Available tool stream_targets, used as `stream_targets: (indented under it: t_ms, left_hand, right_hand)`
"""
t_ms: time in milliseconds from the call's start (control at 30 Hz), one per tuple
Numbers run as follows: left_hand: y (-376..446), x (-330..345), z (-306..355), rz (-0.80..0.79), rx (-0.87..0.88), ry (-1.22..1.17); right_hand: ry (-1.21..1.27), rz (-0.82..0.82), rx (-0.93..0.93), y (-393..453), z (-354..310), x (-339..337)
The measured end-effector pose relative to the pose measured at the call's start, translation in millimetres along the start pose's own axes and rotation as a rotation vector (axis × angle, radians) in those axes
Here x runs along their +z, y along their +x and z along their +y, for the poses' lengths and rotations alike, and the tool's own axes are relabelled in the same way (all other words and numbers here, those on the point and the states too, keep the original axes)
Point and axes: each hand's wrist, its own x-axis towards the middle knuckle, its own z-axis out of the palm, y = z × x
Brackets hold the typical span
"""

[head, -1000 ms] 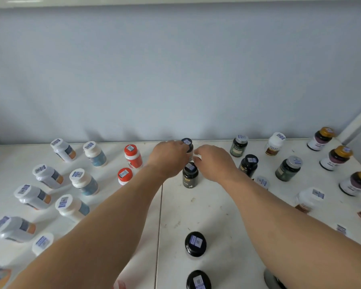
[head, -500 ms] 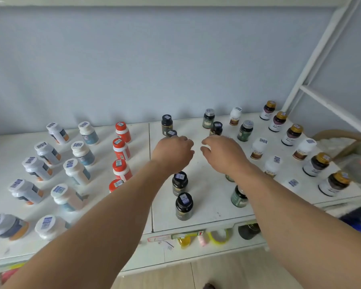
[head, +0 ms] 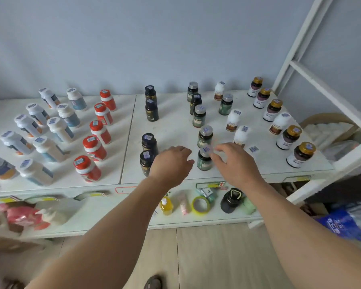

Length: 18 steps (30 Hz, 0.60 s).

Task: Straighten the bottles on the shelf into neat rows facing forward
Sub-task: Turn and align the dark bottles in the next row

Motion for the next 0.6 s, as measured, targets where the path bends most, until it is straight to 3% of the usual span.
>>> stream_targets:
  t_ms: [133,233,600]
  left_hand:
    - [-27,42,20,-0.059,-0.067,-0.05]
    - [-35,71,24,-0.058,-0.089,-0.078]
    - [-31,140,17,0.247,-0.086,-0.062]
  right_hand:
    - [-0.017,-0.204,0.01,-27,44,27]
    - [-0.035,-0.247,-0.01,-33,68,46]
    - [-0.051,0.088,-0.177,-23,107,95]
